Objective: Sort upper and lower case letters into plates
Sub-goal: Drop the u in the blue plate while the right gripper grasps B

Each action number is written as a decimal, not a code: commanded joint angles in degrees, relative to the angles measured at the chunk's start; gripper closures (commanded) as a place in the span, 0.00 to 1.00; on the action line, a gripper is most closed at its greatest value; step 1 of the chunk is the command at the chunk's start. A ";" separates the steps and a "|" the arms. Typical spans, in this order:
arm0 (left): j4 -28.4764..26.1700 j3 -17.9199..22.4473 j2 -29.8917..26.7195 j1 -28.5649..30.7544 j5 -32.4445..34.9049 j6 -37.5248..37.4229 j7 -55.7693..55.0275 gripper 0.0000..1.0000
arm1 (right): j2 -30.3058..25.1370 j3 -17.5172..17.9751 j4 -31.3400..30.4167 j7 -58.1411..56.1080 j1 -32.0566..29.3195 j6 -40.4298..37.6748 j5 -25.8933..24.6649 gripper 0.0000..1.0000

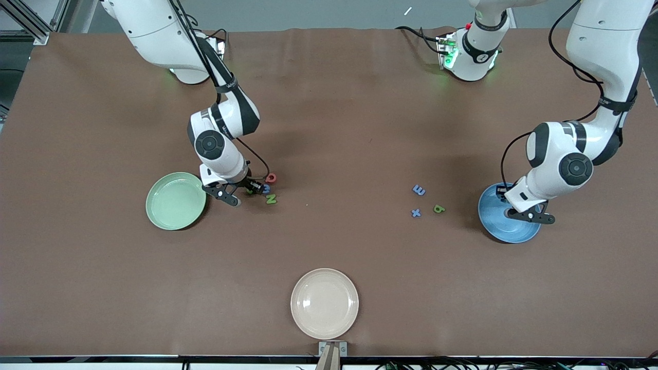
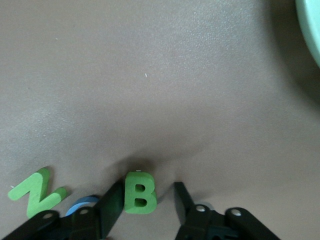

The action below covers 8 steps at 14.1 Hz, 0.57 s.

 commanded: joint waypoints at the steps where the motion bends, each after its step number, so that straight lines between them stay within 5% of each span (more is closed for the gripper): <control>1: -0.21 -0.04 -0.04 0.08 1.01 0.77 0.44 0.85 | -0.63 -0.35 -2.34 1.19 0.83 0.19 -0.06 0.79; 4: -0.30 -0.04 0.14 0.16 1.01 0.77 0.53 0.81 | -1.42 -0.61 -1.73 0.23 -0.14 0.19 -0.06 0.97; 8: -0.39 -0.04 1.10 0.60 1.01 1.47 0.53 0.80 | -4.23 -0.52 2.92 -7.84 -6.80 -9.87 -0.06 0.99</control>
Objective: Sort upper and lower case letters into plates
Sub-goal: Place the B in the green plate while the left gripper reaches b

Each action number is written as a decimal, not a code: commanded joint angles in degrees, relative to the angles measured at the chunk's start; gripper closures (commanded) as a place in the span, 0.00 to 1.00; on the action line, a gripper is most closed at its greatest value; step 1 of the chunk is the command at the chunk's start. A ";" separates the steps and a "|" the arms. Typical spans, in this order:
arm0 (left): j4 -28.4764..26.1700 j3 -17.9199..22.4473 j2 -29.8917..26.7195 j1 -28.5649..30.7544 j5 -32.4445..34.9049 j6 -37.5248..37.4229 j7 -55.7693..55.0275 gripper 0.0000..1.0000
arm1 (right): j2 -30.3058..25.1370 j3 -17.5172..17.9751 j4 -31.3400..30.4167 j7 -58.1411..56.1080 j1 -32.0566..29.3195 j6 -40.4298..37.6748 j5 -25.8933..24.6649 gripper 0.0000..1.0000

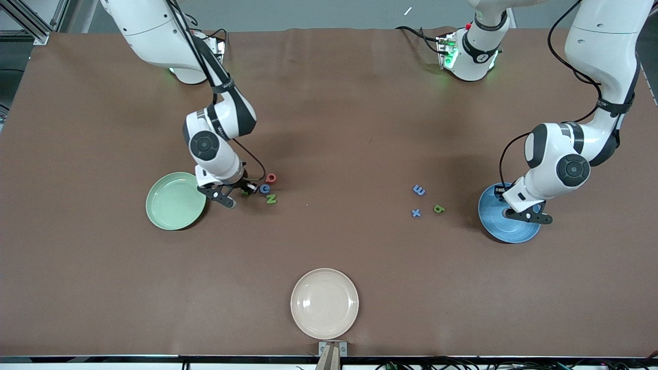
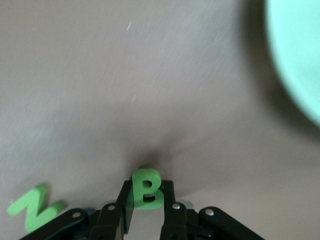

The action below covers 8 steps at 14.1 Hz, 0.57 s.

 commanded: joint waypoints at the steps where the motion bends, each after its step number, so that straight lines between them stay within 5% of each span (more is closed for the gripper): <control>1: -0.29 -0.03 0.59 1.09 1.10 1.37 0.45 0.78 | -4.17 0.52 3.76 -8.12 -6.69 -10.98 -0.06 0.99; 2: -0.29 -0.03 0.50 1.10 1.10 1.37 0.53 0.73 | -4.79 0.52 5.87 -12.15 -9.32 -14.76 -0.06 0.99; 3: -0.29 -0.03 0.24 1.18 1.10 1.28 0.62 0.52 | -5.24 0.52 7.11 -16.28 -11.61 -17.06 -0.06 0.99; 4: -0.20 -0.12 -0.37 1.10 1.10 1.02 0.62 0.20 | -5.41 0.52 7.47 -21.28 -14.24 -17.96 -0.06 0.99; 5: -0.20 -0.12 -2.03 1.10 1.10 0.41 1.06 0.05 | -5.33 0.52 7.47 -26.38 -16.97 -17.79 -0.06 0.99; 8: 2.42 -3.01 -4.95 0.83 0.49 -5.20 0.19 0.01 | -4.54 0.52 6.77 -33.53 -21.64 -17.53 -0.06 0.99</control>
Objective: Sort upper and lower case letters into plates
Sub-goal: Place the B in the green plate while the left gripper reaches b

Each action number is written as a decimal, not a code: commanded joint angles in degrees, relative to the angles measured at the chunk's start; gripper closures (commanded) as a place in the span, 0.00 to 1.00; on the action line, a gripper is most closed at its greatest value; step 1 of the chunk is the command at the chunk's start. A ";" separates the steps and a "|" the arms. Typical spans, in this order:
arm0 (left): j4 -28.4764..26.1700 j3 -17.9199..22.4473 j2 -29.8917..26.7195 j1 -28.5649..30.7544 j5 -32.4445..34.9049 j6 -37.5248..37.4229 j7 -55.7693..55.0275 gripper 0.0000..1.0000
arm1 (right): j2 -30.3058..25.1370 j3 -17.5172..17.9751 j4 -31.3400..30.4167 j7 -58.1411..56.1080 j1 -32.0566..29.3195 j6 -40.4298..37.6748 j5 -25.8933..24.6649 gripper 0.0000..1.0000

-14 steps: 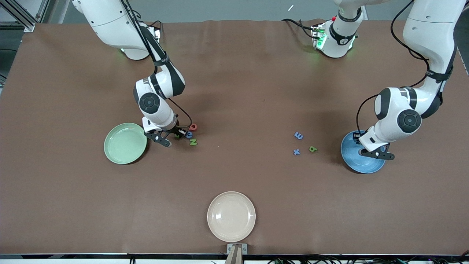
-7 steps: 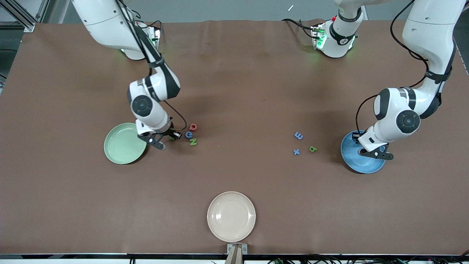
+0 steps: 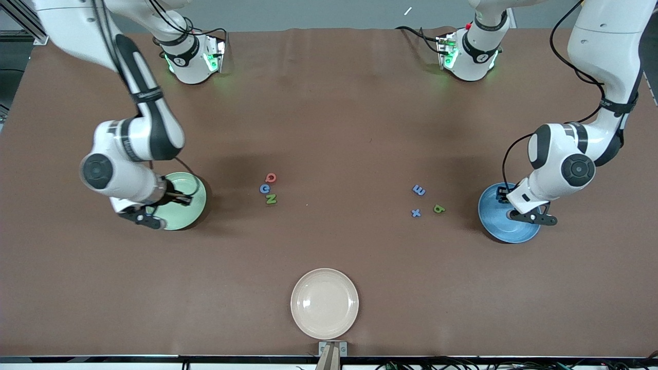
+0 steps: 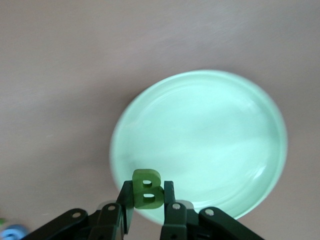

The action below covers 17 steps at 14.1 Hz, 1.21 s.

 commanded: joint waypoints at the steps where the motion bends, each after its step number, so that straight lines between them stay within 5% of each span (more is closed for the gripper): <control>1: 2.20 -3.61 -3.39 0.15 0.18 -5.25 -1.00 0.01 | 0.83 1.10 -1.82 -4.55 -2.80 0.57 -0.05 0.99; 6: 6.42 -11.00 -0.41 -2.21 0.26 -5.44 -13.29 0.01 | 4.78 1.10 -2.96 -4.56 -2.98 0.48 -0.05 0.97; 9: 9.31 -11.19 2.75 -6.87 0.17 -5.35 -18.65 0.01 | 6.02 1.10 -2.96 -4.56 -3.42 0.31 -0.05 0.94; 10: 10.11 -11.19 4.16 -7.75 0.52 -5.35 -20.50 0.01 | 6.02 1.10 -2.79 -4.56 -3.51 -0.13 -0.05 0.73; 12: 10.21 -11.10 6.27 -8.73 1.23 -4.65 -21.84 0.02 | 6.02 1.10 -2.61 -4.65 -3.59 -0.05 -0.05 0.00; 17: 9.94 -10.92 9.09 -8.73 1.58 -2.54 -22.02 0.11 | 5.23 1.45 2.02 -3.60 -1.93 -3.54 0.21 0.00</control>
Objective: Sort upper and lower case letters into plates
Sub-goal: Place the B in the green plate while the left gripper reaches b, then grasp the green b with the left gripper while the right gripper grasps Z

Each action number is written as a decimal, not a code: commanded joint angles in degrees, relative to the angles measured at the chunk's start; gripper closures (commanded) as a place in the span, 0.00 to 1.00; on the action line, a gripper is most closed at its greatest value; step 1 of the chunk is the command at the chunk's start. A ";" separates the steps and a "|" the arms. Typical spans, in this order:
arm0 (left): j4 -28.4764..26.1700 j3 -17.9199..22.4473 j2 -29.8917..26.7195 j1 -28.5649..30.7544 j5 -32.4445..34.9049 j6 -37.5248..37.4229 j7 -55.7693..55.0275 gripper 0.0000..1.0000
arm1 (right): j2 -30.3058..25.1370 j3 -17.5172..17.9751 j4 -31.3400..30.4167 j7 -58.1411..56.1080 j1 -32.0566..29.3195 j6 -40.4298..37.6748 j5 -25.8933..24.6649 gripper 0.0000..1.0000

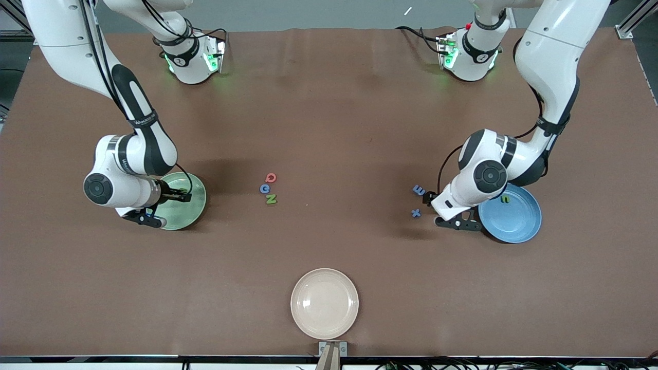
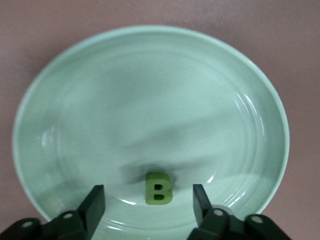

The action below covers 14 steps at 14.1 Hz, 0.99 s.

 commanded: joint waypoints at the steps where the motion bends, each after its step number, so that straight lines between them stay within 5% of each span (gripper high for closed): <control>1: 1.01 -0.11 1.11 0.09 2.09 0.73 -1.53 0.14 | -1.33 0.64 4.36 1.76 1.08 -5.51 0.47 0.00; 6: 1.36 -0.11 2.69 0.09 4.91 2.58 -6.02 0.31 | -1.06 0.73 8.42 8.62 9.07 -7.74 1.00 0.00; 14: 1.36 -0.11 3.22 0.01 4.91 3.28 -7.87 0.53 | 1.39 0.64 8.15 8.27 22.16 2.97 2.32 0.00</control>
